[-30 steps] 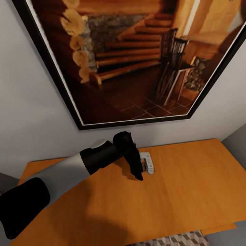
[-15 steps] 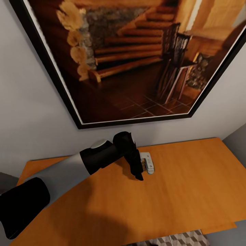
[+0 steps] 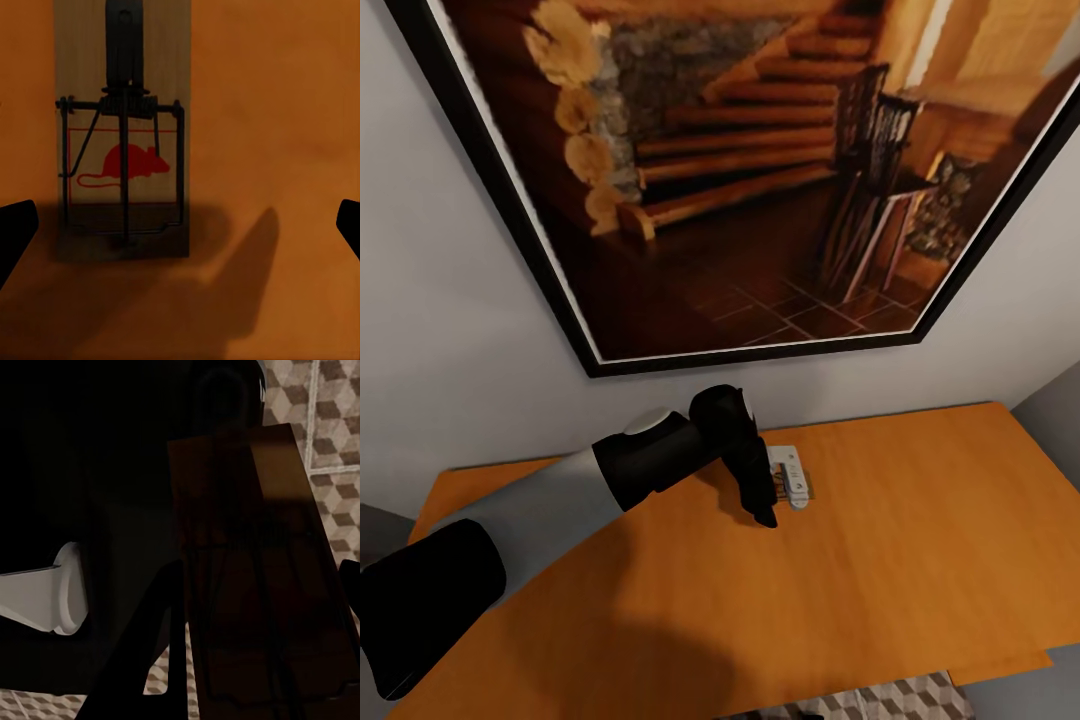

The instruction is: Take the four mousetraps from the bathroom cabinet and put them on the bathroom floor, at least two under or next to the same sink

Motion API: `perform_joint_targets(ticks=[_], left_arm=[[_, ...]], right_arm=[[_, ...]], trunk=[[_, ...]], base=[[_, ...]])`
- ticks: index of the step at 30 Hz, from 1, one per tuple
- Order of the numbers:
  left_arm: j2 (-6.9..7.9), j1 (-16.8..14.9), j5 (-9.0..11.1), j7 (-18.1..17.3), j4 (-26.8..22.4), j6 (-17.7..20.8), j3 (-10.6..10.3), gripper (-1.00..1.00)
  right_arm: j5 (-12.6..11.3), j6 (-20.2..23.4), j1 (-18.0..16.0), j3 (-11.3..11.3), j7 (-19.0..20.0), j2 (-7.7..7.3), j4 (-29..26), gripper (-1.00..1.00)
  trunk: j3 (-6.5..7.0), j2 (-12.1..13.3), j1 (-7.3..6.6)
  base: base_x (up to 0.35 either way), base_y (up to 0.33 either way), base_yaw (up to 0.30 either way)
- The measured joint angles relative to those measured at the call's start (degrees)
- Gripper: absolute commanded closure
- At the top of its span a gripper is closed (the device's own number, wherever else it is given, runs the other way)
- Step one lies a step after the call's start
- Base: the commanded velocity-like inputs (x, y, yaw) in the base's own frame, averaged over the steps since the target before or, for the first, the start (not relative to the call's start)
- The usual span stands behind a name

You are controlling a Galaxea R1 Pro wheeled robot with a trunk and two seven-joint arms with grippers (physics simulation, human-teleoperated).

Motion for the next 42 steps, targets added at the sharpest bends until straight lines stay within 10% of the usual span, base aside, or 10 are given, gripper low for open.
perform_joint_targets(ticks=[42], left_arm=[[0.08, 0.00, -0.03, 0.09, 0.29, 0.00, 0.00, -1.00]], right_arm=[[0.02, 0.00, 0.00, 0.00, 0.00, 0.00, 0.00, 1.00]], trunk=[[-1.35, 0.00, 0.00]], base=[[0.000, 0.000, 0.000]])
